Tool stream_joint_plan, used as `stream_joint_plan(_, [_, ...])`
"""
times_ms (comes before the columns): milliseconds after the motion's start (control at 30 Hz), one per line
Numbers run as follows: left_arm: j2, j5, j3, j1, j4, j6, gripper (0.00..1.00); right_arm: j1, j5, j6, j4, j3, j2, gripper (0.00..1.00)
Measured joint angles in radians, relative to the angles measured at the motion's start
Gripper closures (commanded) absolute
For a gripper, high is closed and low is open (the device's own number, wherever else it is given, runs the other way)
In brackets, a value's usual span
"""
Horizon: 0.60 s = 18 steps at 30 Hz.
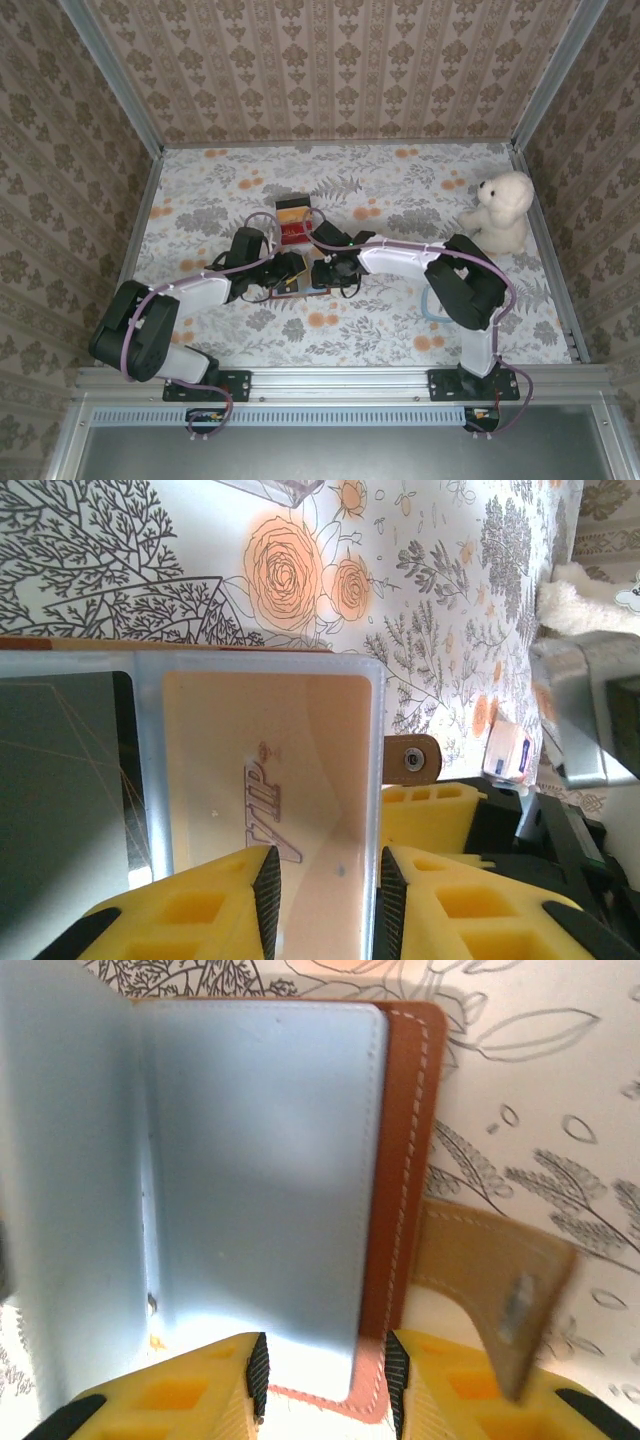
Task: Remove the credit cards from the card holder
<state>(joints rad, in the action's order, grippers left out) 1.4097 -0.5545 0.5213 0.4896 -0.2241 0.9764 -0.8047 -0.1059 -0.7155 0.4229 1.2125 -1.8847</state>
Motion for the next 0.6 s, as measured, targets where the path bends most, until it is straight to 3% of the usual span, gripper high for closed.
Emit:
stream_joint_plan(333, [-0.115, 0.059, 0.0, -0.042, 0.109, -0.013, 0.7, 0.015, 0.019, -0.003, -0.067, -0.089, 0.203, 0.63])
stream_joint_plan(600, [-0.133, 0.106, -0.003, -0.067, 0.179, -0.034, 0.75, -0.026, -0.001, -0.01, -0.075, 0.007, 0.124, 0.77])
